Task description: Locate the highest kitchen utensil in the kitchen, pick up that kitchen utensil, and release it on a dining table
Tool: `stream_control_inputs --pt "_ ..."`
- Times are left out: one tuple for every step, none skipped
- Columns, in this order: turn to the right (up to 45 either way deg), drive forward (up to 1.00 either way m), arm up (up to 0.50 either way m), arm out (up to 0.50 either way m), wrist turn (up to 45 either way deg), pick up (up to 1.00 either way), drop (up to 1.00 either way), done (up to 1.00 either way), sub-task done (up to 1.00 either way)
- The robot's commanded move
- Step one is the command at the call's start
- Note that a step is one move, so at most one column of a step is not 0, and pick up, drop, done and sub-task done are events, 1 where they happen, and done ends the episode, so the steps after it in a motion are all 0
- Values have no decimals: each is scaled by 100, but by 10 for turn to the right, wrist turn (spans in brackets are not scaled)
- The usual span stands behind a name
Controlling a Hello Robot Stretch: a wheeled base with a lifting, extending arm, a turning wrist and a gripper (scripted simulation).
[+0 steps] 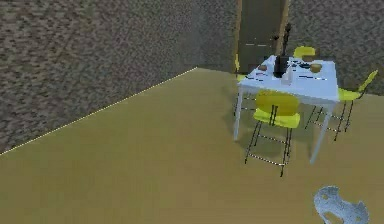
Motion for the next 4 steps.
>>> stream_control_inputs --pt "0 100 0 0 0 0 0 0 0" --pt "0 100 0 0 0 0 0 0 0" --pt "-60 0 0 0 0 0 0 0 0" --pt "0 50 0 0 0 0 0 0 0"
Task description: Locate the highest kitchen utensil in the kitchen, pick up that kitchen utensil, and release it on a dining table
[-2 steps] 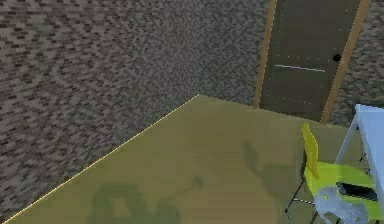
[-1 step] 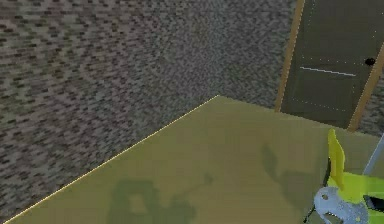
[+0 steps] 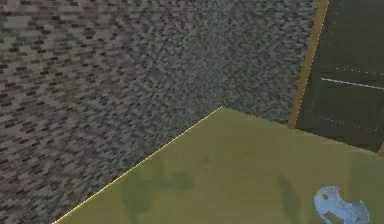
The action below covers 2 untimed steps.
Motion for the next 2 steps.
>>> stream_control_inputs --pt "450 0 0 0 0 0 0 0 0" --pt "450 0 0 0 0 0 0 0 0"
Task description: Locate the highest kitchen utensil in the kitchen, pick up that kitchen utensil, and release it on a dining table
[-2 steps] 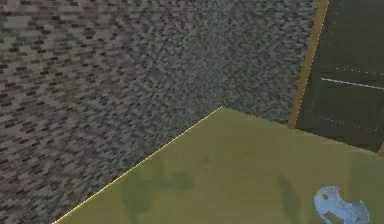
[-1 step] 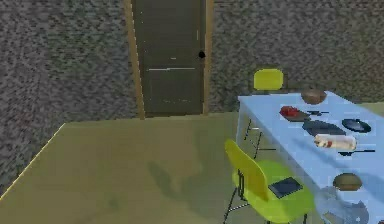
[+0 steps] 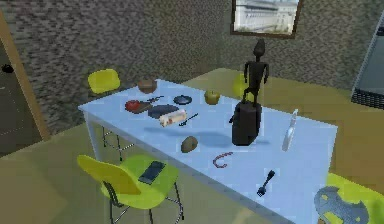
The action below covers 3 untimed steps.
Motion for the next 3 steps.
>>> stream_control_inputs --pt "90 0 0 0 0 0 0 0 0" --pt "0 30 0 0 0 0 0 0 0" --pt "-450 0 0 0 0 0 0 0 0"
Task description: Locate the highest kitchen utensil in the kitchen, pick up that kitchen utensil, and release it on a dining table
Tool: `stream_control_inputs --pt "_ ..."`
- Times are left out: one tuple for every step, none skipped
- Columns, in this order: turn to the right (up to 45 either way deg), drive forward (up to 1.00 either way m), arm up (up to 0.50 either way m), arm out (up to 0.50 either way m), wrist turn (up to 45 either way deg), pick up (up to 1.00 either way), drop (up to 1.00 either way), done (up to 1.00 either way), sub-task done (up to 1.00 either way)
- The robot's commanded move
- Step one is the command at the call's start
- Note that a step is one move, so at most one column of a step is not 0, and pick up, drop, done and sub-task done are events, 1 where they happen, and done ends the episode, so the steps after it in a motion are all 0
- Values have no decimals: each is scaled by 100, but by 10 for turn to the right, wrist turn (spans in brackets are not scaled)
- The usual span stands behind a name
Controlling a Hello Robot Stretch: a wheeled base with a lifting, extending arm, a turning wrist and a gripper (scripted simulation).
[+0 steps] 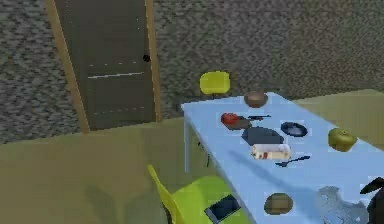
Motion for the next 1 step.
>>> stream_control_inputs --pt "-450 0 0 0 0 0 0 0 0"
